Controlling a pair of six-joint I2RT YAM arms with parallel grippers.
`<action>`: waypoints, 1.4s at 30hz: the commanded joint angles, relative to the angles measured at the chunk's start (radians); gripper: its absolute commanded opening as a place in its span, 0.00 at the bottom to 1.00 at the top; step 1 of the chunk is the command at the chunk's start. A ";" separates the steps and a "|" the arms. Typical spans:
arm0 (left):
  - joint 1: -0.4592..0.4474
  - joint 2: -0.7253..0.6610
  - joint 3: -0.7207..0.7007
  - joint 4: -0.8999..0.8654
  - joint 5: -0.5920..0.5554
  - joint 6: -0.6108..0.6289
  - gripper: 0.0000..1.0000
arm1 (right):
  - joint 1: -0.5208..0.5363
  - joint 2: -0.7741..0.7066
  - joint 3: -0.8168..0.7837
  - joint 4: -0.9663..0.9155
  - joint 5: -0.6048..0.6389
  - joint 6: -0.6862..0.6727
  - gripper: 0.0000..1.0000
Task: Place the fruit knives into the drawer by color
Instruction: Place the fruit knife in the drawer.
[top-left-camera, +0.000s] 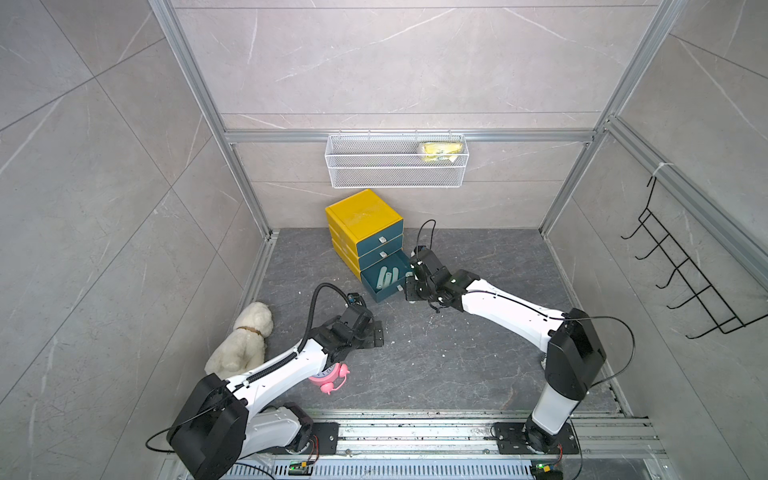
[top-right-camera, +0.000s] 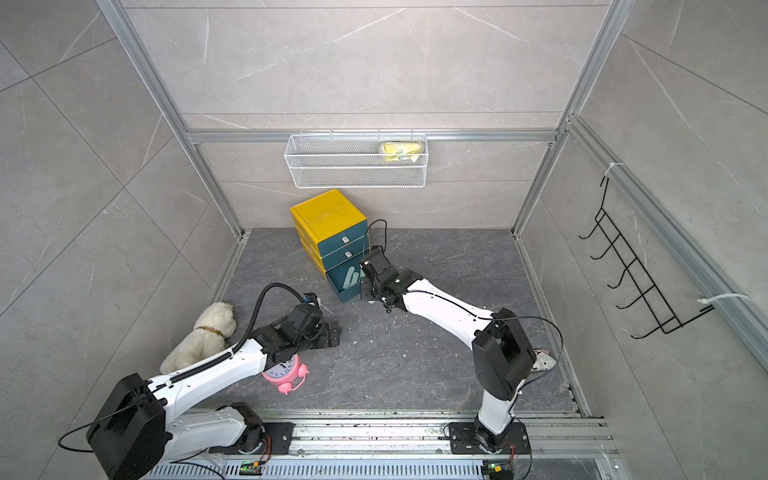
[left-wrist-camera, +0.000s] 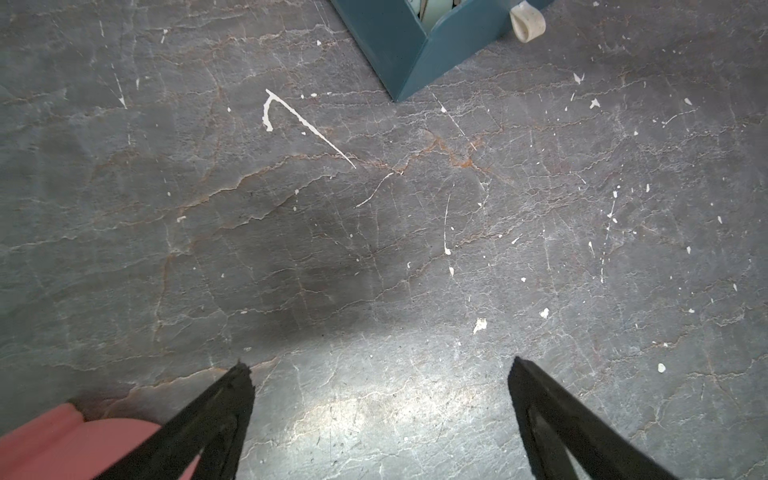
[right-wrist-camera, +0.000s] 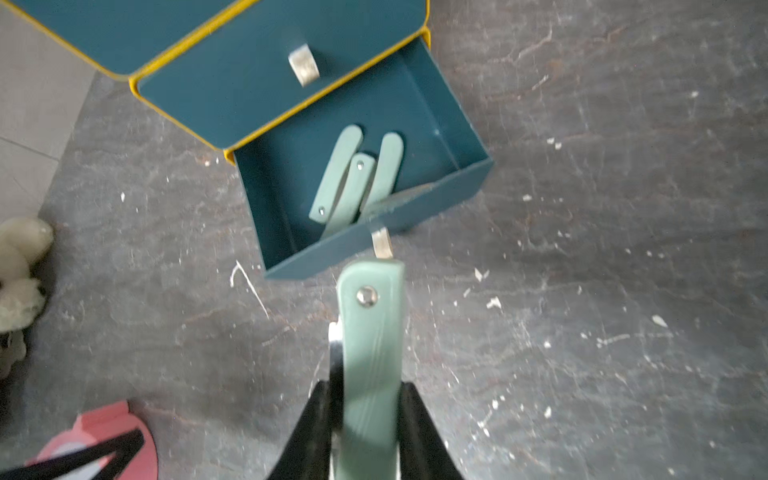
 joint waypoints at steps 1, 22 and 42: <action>-0.004 -0.056 0.005 -0.032 -0.012 -0.007 0.99 | -0.024 0.100 0.088 -0.015 0.015 0.049 0.23; -0.003 -0.110 -0.009 -0.064 -0.013 -0.006 1.00 | -0.080 0.415 0.415 0.001 -0.053 0.297 0.47; 0.062 -0.134 0.216 -0.161 -0.037 0.051 1.00 | -0.082 0.180 0.133 0.160 -0.104 0.346 0.58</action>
